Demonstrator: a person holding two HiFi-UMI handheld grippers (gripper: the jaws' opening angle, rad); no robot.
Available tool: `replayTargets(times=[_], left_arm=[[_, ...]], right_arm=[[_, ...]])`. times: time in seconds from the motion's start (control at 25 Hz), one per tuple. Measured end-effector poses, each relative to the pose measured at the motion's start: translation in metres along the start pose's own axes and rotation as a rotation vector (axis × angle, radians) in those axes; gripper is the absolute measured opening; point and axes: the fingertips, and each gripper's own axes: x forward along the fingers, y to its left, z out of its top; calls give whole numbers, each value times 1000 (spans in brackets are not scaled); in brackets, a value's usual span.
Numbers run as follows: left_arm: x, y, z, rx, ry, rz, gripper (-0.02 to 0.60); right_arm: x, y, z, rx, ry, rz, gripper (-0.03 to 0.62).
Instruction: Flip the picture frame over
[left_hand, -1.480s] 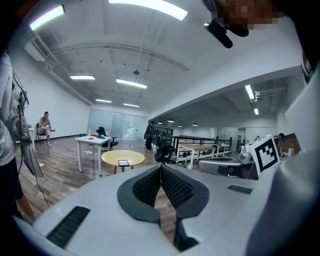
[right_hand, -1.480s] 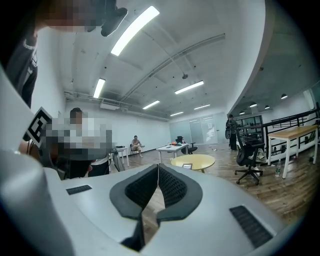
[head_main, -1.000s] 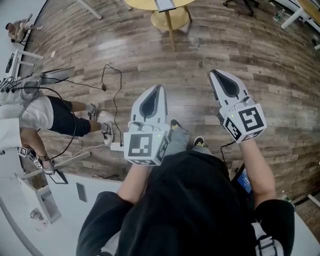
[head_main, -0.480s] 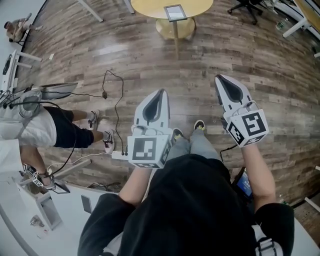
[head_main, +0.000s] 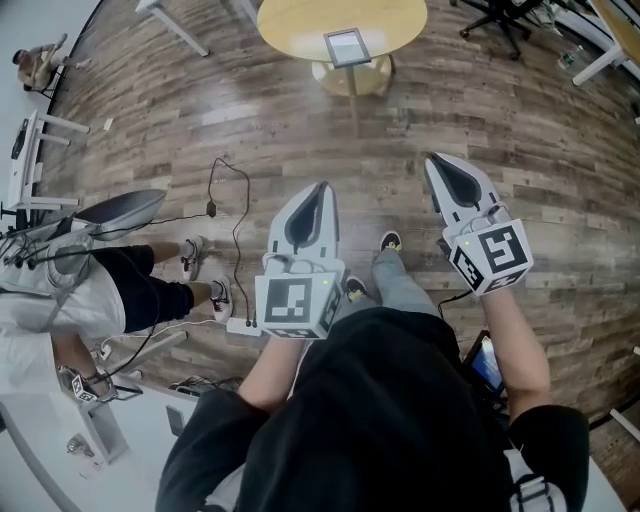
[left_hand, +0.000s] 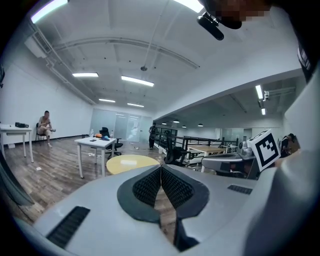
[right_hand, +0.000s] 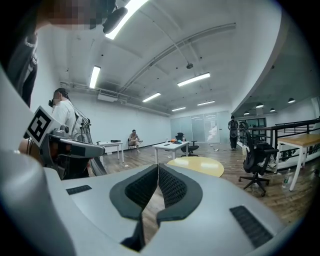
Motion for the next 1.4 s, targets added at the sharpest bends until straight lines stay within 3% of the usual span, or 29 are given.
replayTargets(times=[0.36, 0.84, 1.4], left_arm=[[98, -11, 24, 55, 18, 44, 23], [153, -2, 39, 64, 39, 65, 23], [253, 83, 52, 33, 33, 10, 23]], right_arm=[[47, -90, 6, 35, -17, 21, 18], [87, -121, 13, 26, -34, 71, 18], [207, -148, 12, -37, 54, 68, 18]])
